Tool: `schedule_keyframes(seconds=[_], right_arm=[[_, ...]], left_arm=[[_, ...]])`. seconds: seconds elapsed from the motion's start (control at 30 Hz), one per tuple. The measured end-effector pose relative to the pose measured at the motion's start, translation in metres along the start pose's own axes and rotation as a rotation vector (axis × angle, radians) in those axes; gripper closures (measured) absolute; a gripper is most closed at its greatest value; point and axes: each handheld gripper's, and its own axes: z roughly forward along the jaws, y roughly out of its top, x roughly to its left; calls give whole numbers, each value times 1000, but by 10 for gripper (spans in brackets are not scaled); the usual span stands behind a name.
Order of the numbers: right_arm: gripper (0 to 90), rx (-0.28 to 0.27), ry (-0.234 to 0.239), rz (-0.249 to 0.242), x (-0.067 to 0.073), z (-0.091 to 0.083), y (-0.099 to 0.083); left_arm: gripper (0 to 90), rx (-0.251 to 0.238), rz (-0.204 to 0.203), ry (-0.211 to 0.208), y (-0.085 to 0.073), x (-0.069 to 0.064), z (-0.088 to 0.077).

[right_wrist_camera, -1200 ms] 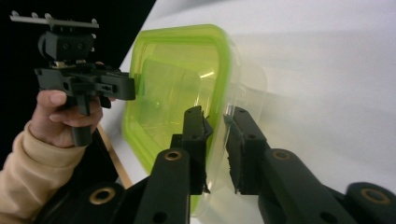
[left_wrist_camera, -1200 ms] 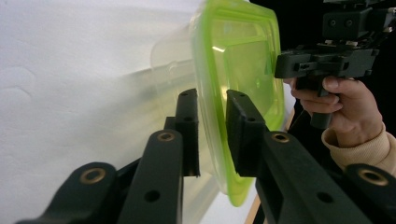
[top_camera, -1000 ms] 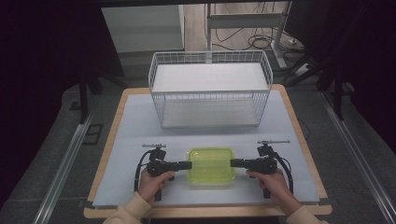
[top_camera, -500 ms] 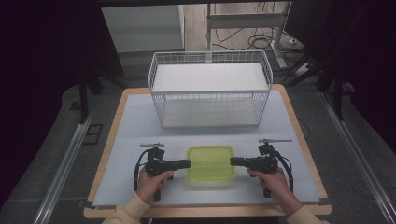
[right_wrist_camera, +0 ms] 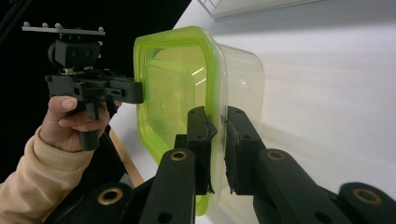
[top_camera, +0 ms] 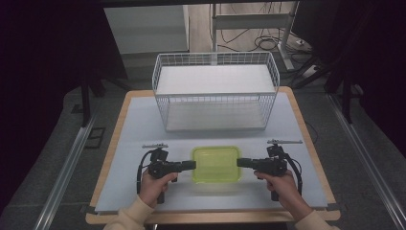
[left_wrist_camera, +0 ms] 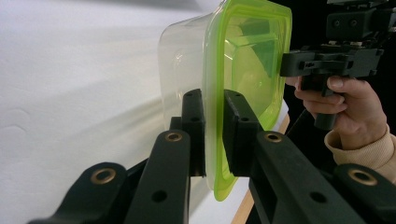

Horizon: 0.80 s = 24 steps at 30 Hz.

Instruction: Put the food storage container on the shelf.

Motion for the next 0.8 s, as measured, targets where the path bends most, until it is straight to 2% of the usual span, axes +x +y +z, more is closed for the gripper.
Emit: schedule_keyframes(seconds=[0.27, 0.8], right_arm=[[813, -10, 13, -26, 8, -2, 10], [813, -64, -11, -79, 26, -19, 38]], left_arm=[[803, -16, 16, -12, 11, -4, -7], [805, -49, 53, -6, 43, -23, -12]])
